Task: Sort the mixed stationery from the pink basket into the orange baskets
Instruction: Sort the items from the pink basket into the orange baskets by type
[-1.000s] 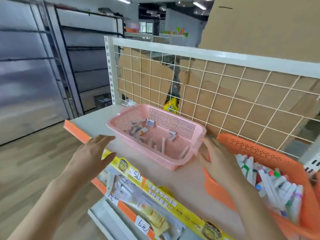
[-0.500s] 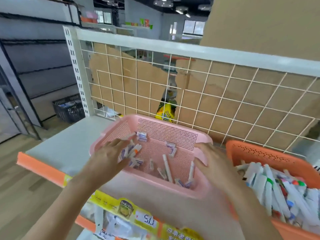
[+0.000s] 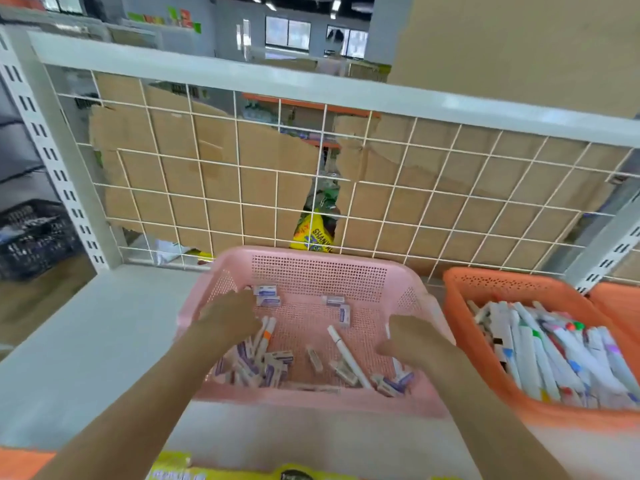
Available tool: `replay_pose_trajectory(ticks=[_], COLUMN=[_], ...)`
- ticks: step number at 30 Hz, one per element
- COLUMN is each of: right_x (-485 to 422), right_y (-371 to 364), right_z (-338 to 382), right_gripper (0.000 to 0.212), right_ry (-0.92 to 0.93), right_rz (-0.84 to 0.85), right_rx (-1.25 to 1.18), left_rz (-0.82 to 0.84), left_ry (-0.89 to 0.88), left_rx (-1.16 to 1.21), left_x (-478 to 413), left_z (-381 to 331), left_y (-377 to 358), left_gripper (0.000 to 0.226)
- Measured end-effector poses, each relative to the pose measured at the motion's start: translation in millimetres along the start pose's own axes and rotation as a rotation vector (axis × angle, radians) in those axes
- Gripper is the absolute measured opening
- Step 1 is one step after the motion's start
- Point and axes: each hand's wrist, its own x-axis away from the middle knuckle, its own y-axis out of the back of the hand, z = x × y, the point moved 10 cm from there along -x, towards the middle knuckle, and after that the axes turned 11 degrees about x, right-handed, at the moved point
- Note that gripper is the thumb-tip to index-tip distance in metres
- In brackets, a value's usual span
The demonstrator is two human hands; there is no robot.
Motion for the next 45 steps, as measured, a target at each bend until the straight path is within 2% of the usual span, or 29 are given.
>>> replay_pose_trajectory(ticks=[3,7,10,13,18,21,24,28,31,33,36,40,45], right_x=[-5,-12,-10,-13,-22,-25,-28,-32,-34,-35,-40,-39,-43], right_y=[-13,-19,-17,-19,-31,-33,-31,-19,-9,-5,3,9,11], right_z=[9,24,40,51,63,66,61,56,54,54,48,43,28], right_gripper=[0.022,0.049,0.057,0.046,0.032,0.031,0.028,0.021,0.034,0.028,0.008,0.015,0.020], right_ry=[-0.003,0.074,0.160,0.216,0.257,0.285,0.262,0.247,0.245,0.256,0.236,0.211,0.122], right_rz=[0.065,0.074,0.082,0.095,0.087,0.094,0.107,0.030,-0.044,-0.075,-0.151,-0.211,-0.257], right_rx=[-0.018,-0.012,0.018,0.060,0.129,0.116,-0.006,-0.156,-0.258,-0.325,-0.375,-0.404,-0.455], left_rz=[0.037,0.045,0.063,0.083,0.076,0.083,0.099,0.001,-0.075,0.005,0.170,0.107,0.070], left_ry=[-0.005,0.021,0.059,0.072,0.107,0.058,0.015,0.034,0.028,-0.051,-0.118,-0.135,-0.069], left_rx=[-0.043,0.002,0.054,0.065,0.177,0.170,0.168,0.177,0.261,0.295,0.160,-0.118,-0.255], left_x=[-16,-26,-30,-33,-36,-36,-36,-35,-36,-34,-26,-16,-13], left_z=[-2,2,6,5,9,2,-5,-3,-3,-14,-26,-33,-32], left_y=[-11,-17,-25,-32,-30,-29,-29,-16,-5,-10,-33,-40,-42], left_gripper=[0.040,0.044,0.054,0.057,0.028,0.039,0.029,0.027,0.030,0.026,0.015,0.017,0.037])
